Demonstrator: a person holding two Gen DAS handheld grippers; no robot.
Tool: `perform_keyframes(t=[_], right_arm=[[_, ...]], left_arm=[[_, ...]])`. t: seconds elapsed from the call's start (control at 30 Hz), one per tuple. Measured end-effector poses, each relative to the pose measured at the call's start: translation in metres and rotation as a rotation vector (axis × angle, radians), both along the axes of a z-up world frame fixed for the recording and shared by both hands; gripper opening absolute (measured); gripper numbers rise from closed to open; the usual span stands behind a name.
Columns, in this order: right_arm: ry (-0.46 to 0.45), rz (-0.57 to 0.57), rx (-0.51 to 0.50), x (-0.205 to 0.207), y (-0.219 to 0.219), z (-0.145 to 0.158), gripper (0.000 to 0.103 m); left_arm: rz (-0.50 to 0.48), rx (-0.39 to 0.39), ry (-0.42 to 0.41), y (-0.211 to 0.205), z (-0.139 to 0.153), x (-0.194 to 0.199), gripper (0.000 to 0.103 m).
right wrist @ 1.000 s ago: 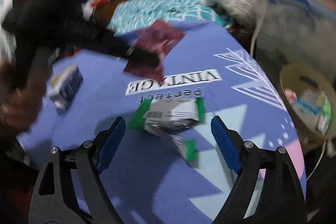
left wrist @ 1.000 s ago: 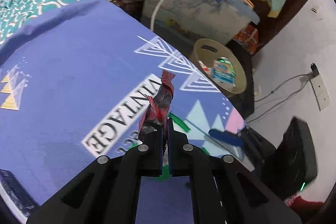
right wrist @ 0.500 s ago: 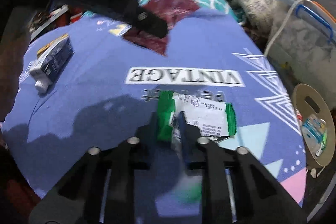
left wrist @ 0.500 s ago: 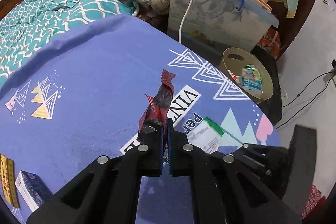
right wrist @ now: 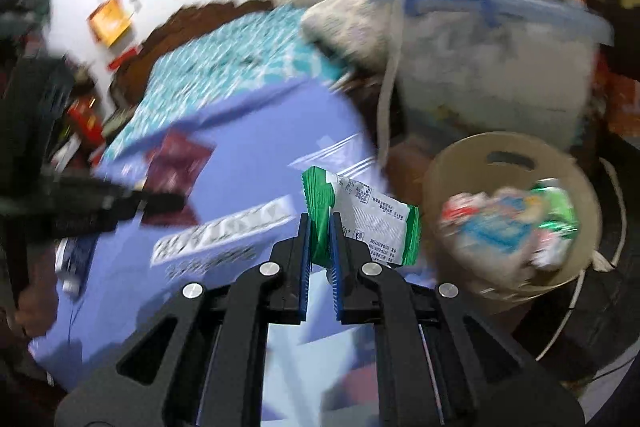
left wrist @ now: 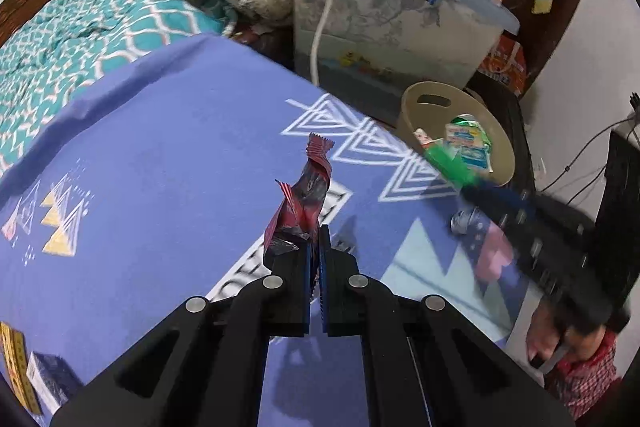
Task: Collect trash
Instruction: 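Carry foil wrapper and green packet over the wastebasket and open both tools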
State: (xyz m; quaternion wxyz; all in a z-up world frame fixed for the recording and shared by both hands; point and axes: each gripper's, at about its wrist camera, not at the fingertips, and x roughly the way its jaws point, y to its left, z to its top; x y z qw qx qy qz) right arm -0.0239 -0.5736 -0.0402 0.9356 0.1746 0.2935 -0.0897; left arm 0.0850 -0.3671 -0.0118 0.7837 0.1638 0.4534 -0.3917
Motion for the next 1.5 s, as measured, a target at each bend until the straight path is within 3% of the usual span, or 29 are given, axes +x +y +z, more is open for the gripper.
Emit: perform_keyframes(t=[0.33,0.5,0.73,0.8,0.87,0.93,1.3,1.5], right_arm=[[-0.061,-0.249,0.106,-0.031,-0.127,0.0,0.011],[-0.038,-0.303,0.12,-0.031,-0.153,-0.018,0.011],[0.035,-0.283,0.187,0.001,-0.173,-0.056,0.015],[0.059,-0.283,0.225,0.01,-0.177,-0.066,0.021],[0.071,-0.284,0.244,0.014,-0.177,-0.073,0.043],[0.059,-0.322,0.236,0.01,-0.176,-0.074,0.064],[-0.136,-0.333,0.341,-0.026,-0.157,-0.039,0.064],[-0.179,-0.285,0.369,-0.031,-0.117,-0.029,0.064]], left_arm=[[-0.187,-0.014,0.054,-0.115,-0.001,-0.017,0.003],[-0.266,-0.005,0.092,-0.171,-0.014,-0.029,0.003],[-0.306,0.046,0.095,-0.232,-0.042,-0.021,0.004],[-0.319,0.068,0.114,-0.246,-0.052,-0.017,0.012],[-0.316,0.081,0.114,-0.253,-0.057,-0.013,0.061],[-0.3,0.066,0.1,-0.255,-0.058,-0.008,0.064],[-0.228,-0.101,0.156,-0.188,-0.018,0.0,0.064],[-0.172,-0.144,0.083,-0.124,0.002,-0.007,0.064]])
